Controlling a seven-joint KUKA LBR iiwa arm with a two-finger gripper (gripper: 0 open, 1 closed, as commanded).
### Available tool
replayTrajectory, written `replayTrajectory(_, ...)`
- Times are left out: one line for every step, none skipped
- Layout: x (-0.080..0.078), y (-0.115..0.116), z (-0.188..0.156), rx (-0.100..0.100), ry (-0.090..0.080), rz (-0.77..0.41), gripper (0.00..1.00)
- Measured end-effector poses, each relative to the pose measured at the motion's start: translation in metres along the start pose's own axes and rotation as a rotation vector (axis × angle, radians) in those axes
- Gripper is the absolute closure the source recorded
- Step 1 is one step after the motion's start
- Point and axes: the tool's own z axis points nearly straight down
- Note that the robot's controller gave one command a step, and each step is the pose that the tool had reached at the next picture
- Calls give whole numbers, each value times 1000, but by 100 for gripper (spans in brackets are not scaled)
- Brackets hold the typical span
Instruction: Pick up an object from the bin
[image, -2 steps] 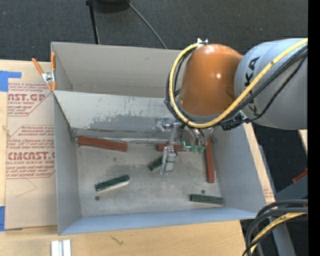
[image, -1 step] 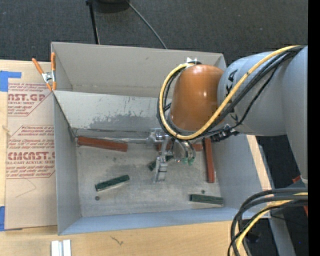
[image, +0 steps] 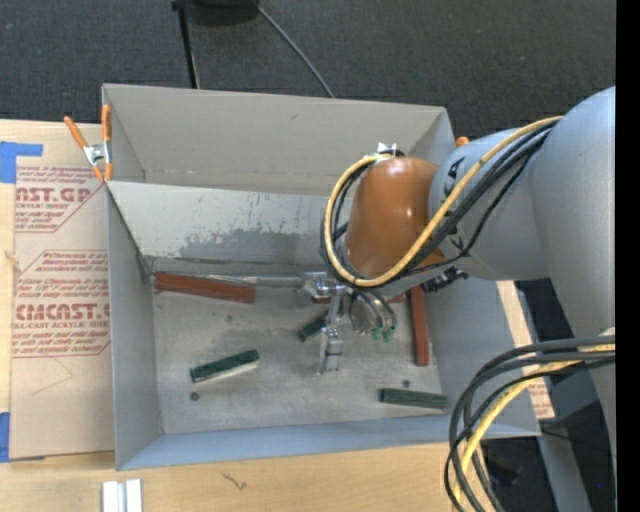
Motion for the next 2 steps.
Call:
replayTrajectory(-6, -17, 28, 1, 11, -40, 0)
replayTrajectory(-23, -22, 24, -1, 1, -294, 100)
